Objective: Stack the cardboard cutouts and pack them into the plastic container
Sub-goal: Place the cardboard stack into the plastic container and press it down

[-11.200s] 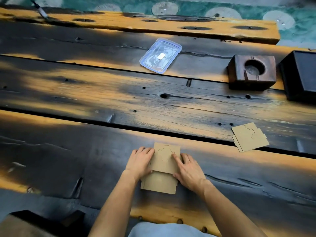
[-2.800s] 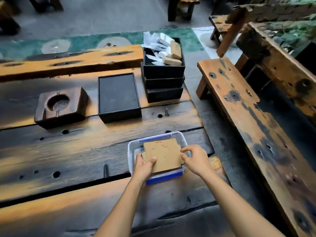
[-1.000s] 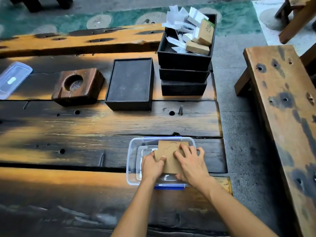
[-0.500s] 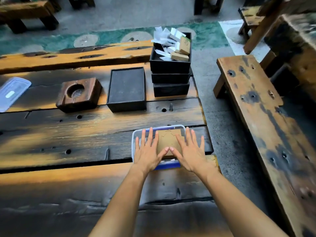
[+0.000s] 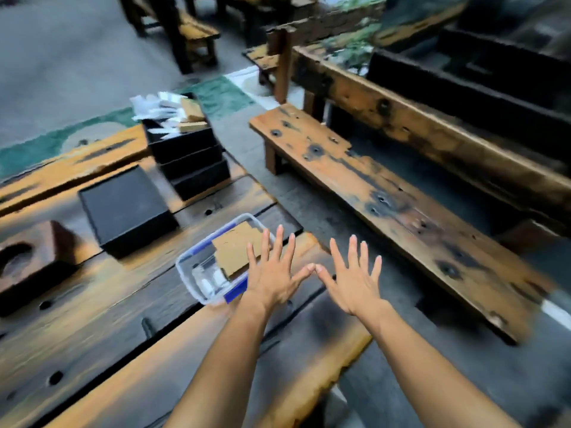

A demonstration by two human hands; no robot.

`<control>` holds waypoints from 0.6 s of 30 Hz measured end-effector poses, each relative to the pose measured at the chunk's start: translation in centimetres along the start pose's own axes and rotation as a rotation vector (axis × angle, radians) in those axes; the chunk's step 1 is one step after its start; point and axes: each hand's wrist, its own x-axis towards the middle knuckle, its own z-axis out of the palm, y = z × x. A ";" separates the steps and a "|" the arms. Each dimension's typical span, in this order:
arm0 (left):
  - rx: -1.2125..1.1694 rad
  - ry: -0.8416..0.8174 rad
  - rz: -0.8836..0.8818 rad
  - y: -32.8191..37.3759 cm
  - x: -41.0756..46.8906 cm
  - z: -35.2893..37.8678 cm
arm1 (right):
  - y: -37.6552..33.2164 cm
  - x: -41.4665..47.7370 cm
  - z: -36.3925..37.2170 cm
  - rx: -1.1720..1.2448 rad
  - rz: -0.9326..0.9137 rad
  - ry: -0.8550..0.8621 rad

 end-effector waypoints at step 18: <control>0.256 -0.211 0.859 29.4 -14.0 8.1 | 21.5 -31.8 2.5 0.227 0.857 0.189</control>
